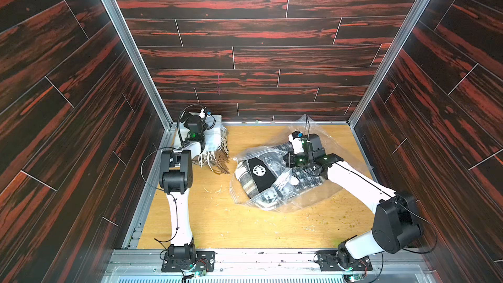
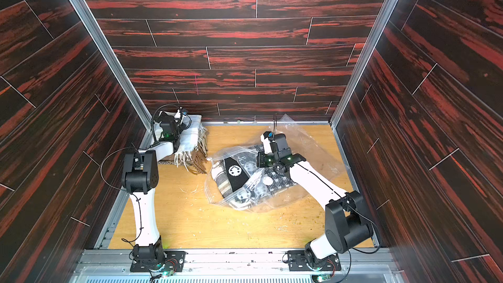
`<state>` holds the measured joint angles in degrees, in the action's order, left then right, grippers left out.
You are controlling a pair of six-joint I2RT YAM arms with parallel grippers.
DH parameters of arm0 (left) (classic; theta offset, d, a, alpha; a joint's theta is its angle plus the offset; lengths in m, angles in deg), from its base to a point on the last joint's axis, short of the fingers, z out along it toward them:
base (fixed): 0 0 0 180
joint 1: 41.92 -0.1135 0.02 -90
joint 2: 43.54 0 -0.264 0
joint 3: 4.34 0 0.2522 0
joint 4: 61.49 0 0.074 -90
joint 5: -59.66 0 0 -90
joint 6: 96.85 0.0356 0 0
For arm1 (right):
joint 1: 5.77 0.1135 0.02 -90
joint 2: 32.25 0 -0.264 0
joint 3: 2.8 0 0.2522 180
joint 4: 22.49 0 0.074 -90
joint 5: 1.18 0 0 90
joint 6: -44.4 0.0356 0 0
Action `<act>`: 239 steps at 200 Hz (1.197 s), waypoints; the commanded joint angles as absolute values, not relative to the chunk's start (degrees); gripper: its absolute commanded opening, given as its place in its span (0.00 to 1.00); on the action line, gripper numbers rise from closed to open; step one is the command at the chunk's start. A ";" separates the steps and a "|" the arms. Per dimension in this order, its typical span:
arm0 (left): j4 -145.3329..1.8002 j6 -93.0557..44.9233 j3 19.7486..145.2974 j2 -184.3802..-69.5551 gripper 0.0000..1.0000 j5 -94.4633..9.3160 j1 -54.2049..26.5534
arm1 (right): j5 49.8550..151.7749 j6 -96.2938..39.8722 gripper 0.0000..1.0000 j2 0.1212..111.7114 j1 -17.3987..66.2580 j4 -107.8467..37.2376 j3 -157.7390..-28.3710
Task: Take the scarf out of the vacuum bag
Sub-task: Place the scarf at the corner of the board, then take out the scarf from the vacuum bag.
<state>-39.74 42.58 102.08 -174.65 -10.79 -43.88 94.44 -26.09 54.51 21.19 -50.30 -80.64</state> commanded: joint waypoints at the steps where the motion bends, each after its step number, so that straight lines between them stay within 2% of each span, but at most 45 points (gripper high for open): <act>1: -42.10 41.65 101.77 -172.91 1.00 -10.44 -43.55 | 95.05 -25.47 0.00 52.36 20.88 -50.49 -80.52; 31: -38.80 39.78 101.95 -167.54 1.00 -7.78 -42.92 | 95.67 -24.89 0.00 51.44 20.87 -50.62 -81.24; 68: -39.22 33.47 96.63 -157.48 1.00 -9.39 -41.54 | 97.32 -25.14 0.00 51.23 20.86 -50.37 -82.28; 88: -39.47 25.85 91.64 -150.88 1.00 -8.82 -40.56 | 99.74 -25.72 0.00 51.42 20.86 -50.50 -83.58; 115: -41.71 12.36 85.26 -140.66 1.00 -2.40 -38.59 | 102.08 -25.66 0.00 50.90 20.86 -50.51 -84.51; 153: -44.73 -5.60 72.35 -124.46 1.00 -2.17 -37.88 | 104.45 -25.24 0.00 49.98 20.86 -51.10 -84.79; 189: -50.01 -20.03 61.22 -112.54 1.00 -9.00 -37.75 | 108.30 -25.62 0.00 50.72 20.81 -51.70 -86.28; 206: -53.57 -32.01 56.75 -108.36 1.00 -10.71 -37.71 | 110.62 -25.81 0.00 50.90 20.85 -52.21 -86.86; 239: -54.73 -47.33 49.30 -105.27 1.00 -24.71 -37.13 | 113.41 -26.31 0.00 50.68 20.84 -53.60 -87.39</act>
<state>-51.52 -30.46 53.30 -106.78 -13.53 -37.74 109.22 -25.28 51.32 21.19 -53.01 -85.51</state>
